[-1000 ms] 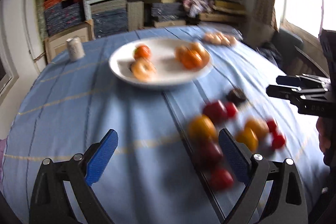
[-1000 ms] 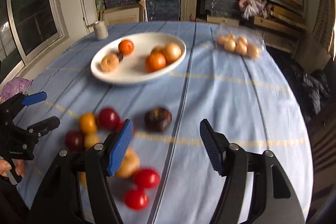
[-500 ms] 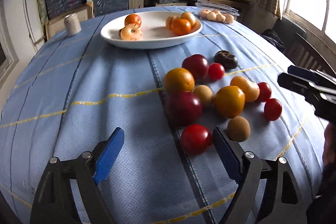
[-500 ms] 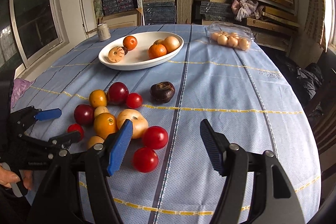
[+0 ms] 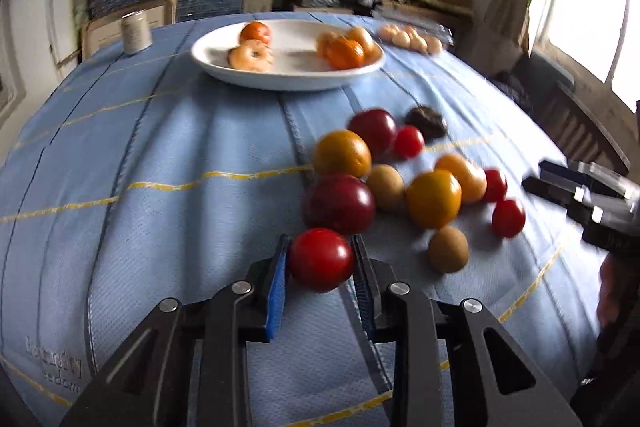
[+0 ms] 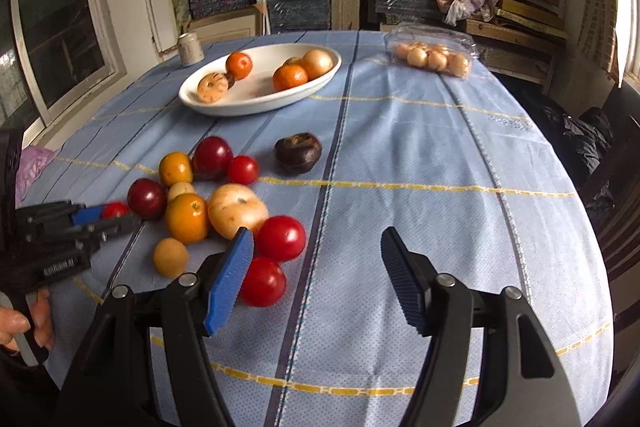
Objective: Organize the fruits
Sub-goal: 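Grasp a red tomato with the right tool while the left tool holds its tomato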
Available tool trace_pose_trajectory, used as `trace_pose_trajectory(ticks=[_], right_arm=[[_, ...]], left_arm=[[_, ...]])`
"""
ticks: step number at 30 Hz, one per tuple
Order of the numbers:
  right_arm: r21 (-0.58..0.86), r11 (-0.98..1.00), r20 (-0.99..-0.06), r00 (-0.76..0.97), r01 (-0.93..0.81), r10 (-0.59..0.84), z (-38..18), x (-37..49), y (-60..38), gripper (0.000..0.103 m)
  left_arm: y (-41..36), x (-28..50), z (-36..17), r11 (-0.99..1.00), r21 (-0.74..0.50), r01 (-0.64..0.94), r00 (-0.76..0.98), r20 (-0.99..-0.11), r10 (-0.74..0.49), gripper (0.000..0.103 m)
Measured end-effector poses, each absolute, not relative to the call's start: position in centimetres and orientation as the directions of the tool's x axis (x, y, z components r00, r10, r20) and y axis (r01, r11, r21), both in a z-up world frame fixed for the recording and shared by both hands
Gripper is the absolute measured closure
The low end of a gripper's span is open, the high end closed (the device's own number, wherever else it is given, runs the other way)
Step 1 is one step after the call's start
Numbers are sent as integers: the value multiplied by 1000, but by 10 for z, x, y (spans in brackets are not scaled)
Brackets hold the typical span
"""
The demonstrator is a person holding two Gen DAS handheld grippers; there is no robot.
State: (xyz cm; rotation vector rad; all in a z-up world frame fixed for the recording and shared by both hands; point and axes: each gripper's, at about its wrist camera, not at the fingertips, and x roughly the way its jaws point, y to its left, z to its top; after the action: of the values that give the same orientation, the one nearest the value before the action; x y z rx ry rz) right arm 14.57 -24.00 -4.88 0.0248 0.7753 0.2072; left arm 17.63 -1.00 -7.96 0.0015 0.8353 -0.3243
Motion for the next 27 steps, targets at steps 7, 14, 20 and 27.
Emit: trace_pose_trajectory(ticks=[7,14,20,27], right_arm=[[47,961,-742,634,-273,216,-61,143,-214,51],[45,958,-773,598,-285,214,-70,150,-205,73],[55,959,-776,593,-277,216,-73,151,-204,73],[82,958,-775,586,-276,235,-70,151,-206,73]], left_arm=[[-3,178,-76,953,-157,258,637,-714,-290,73],[-3,178,-76,951,-166,262,634,-714,-299,73],[-2,178,-76,949,-170,264,632,-713,-304,73],[-3,176,-76,949,-165,269,640,-706,-304,73]])
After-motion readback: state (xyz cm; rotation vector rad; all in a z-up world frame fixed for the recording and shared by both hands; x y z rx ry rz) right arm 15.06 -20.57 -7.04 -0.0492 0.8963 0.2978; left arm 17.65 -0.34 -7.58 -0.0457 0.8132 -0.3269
